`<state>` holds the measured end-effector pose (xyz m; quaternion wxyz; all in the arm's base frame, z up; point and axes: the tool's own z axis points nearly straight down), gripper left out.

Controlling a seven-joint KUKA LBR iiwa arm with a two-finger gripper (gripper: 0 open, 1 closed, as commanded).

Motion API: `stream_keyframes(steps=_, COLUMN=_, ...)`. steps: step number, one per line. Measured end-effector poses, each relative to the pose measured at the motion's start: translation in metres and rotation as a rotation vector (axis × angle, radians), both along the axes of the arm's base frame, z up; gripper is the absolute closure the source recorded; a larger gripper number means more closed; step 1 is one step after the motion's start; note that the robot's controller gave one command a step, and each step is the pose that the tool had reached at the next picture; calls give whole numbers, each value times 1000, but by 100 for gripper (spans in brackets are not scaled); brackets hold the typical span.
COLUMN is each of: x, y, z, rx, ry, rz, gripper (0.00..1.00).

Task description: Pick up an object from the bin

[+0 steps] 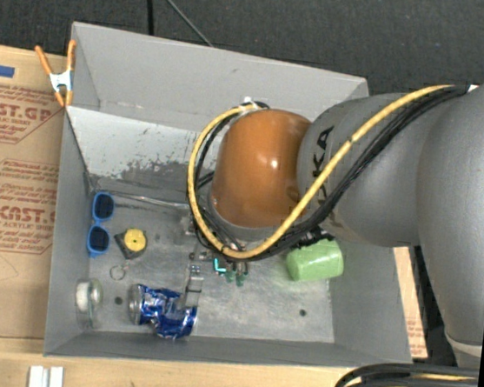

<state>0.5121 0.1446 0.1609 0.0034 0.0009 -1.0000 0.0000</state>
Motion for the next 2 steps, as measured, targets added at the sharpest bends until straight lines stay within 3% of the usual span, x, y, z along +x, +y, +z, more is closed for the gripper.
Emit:
stream_keyframes(steps=1, x=-8, y=-11, z=-94, rx=1, ry=-1, rz=-5, gripper=0)
stream_keyframes(steps=2, x=-4, y=-11, z=-88, rx=4, ry=-13, rz=-5, gripper=100)
